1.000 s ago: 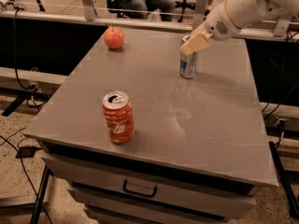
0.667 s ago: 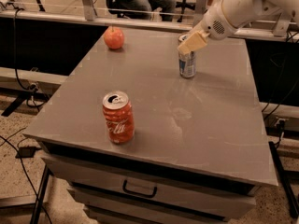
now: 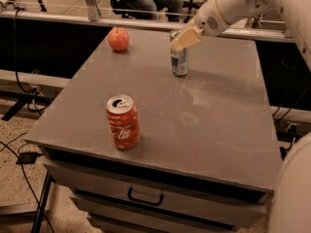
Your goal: Move redbull can near apple
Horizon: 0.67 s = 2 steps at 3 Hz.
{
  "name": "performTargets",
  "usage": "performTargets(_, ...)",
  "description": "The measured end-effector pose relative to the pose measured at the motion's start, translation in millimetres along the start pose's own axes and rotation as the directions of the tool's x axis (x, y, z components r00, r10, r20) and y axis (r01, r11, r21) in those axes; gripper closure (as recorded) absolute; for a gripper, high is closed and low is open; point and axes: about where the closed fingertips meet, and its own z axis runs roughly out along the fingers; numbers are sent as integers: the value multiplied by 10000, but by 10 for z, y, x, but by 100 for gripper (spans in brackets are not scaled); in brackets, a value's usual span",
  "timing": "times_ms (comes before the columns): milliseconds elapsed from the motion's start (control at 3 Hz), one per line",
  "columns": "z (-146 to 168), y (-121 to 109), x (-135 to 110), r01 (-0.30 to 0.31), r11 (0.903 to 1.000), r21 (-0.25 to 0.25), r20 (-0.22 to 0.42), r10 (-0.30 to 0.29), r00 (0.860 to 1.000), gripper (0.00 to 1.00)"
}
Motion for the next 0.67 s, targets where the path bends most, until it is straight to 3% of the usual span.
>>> performTargets(667, 245, -98, -412, 136, 9989, -443, 1613, -63, 9869, 100)
